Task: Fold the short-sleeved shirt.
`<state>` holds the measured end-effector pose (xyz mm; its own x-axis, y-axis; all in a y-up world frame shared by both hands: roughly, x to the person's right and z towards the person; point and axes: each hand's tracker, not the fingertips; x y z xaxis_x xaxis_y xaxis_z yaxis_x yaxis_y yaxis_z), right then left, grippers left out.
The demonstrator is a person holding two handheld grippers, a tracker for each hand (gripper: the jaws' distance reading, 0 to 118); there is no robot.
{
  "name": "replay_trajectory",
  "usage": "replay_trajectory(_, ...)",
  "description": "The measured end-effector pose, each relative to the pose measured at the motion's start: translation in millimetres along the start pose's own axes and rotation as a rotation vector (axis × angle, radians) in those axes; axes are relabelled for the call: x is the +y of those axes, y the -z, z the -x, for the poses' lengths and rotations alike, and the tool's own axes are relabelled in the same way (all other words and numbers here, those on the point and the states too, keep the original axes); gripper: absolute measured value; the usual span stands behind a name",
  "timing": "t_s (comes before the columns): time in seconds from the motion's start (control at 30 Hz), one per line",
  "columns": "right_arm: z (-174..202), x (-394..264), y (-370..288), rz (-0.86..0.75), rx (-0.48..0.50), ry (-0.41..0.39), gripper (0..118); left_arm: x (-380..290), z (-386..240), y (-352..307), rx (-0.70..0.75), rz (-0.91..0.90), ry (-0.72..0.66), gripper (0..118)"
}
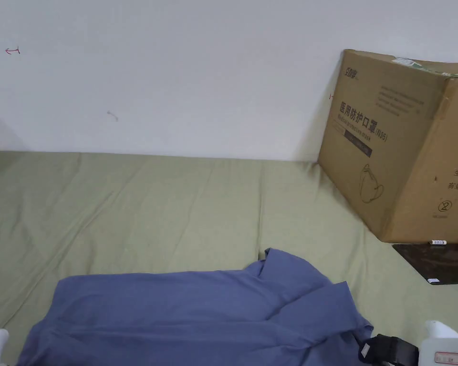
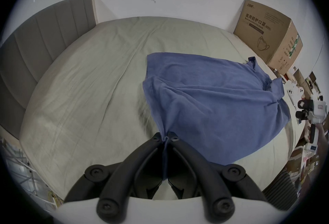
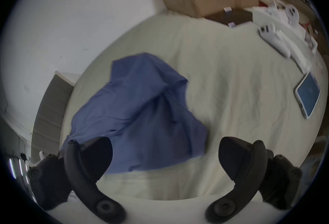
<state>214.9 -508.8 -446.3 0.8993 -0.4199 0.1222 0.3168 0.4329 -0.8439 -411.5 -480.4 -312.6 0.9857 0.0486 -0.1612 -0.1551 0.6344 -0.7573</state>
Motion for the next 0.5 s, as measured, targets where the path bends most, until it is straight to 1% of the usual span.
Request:
replay_trajectory(0.07, -7.0, 0.9, 16.7, 0.066, -0.060, -0.015, 116, -3.5, 0.5, -1.3, 0.038, -0.002, 0.011, 3)
replay_trajectory(0.1, -9.3, 0.0, 23.9, 0.106, -0.080, -0.030, 114, -3.9, -0.8, -1.5, 0.037, -0.002, 0.005, 3)
replay_trajectory(0.13, -0.4, 0.3, 28.1, 0.130, -0.097, -0.042, 100, -5.8, 2.2, -2.0, 0.027, 0.001, -0.007, 3)
replay_trajectory(0.17, 5.2, -2.2, 26.8, 0.121, -0.122, -0.072, 88, -7.6, 3.9, -1.8, 0.020, 0.007, -0.018, 3)
replay_trajectory(0.2, 13.8, -5.1, 24.2, 0.100, -0.214, -0.155, 72, -10.1, 5.5, -1.5, 0.007, 0.018, -0.032, 3)
replay_trajectory(0.23, 21.9, -9.1, 20.7, 0.073, -0.258, -0.249, 50, -11.2, 4.5, -0.5, -0.032, 0.032, -0.058, 3)
replay_trajectory(0.27, 29.4, -12.3, 20.6, 0.077, -0.263, -0.315, 34, -13.4, 5.1, 0.9, -0.050, 0.041, -0.068, 3)
replay_trajectory(0.3, 33.4, -15.2, 18.1, 0.083, -0.231, -0.352, 21, -15.9, 5.6, 3.2, -0.054, 0.052, -0.072, 3)
replay_trajectory(0.33, 36.7, -17.6, 14.9, 0.084, -0.211, -0.364, 6, -17.9, 6.4, 5.3, -0.056, 0.062, -0.074, 3)
replay_trajectory(0.37, 37.3, -17.9, 12.4, 0.096, -0.145, -0.355, 6, -17.7, 7.4, 6.9, -0.055, 0.063, -0.082, 3)
replay_trajectory(0.4, 43.5, -19.5, 9.0, 0.104, -0.118, -0.341, 6, -18.1, 10.1, 6.0, -0.056, 0.057, -0.098, 3)
replay_trajectory(0.43, 48.6, -21.4, 4.5, 0.081, -0.164, -0.357, 6, -18.1, 13.1, 3.6, -0.054, 0.044, -0.118, 3)
replay_trajectory(0.47, 51.0, -21.1, 0.0, 0.053, -0.178, -0.381, 6, -17.0, 15.6, 1.0, -0.054, 0.038, -0.136, 3)
replay_trajectory(0.5, 51.7, -19.9, -5.4, 0.040, -0.169, -0.383, 6, -14.1, 21.6, 1.2, -0.063, 0.034, -0.146, 3)
